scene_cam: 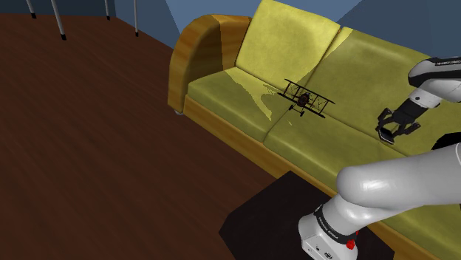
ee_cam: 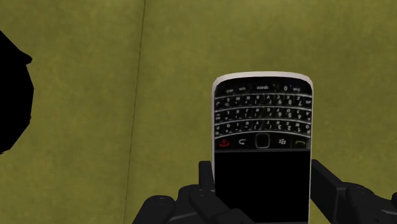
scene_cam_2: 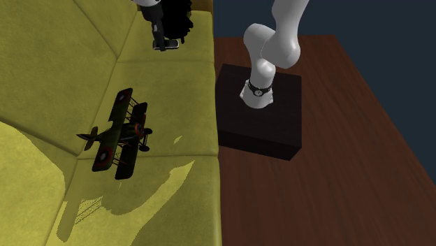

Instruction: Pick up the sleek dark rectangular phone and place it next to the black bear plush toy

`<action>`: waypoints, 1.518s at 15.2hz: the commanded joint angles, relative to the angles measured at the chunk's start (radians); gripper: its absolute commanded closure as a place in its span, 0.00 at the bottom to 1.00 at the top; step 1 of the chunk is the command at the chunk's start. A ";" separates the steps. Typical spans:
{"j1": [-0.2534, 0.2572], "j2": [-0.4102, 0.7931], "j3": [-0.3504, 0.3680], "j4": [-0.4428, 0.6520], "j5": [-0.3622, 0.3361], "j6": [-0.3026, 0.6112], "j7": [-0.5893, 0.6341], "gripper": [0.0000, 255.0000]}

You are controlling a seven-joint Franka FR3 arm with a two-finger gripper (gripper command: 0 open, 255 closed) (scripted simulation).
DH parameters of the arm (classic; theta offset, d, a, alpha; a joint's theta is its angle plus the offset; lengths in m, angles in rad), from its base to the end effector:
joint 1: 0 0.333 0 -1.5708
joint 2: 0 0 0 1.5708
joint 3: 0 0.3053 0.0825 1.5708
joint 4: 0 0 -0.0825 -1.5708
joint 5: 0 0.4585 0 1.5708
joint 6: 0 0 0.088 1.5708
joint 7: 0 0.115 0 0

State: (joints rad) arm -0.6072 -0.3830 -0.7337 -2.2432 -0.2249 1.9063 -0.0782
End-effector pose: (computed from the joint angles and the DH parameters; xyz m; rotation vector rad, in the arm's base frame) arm 0.0983 -0.5237 0.4301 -2.5972 1.6675 0.0009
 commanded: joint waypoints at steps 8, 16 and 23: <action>0.007 0.046 -0.038 -0.088 0.009 0.130 -0.016 1.00; 0.022 0.109 -0.078 -0.153 0.033 0.250 -0.044 1.00; 0.043 0.184 -0.117 -0.199 0.079 0.358 -0.086 1.00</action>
State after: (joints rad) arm -0.5680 -0.2100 -0.8456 -2.4370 -0.1538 2.2492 -0.1583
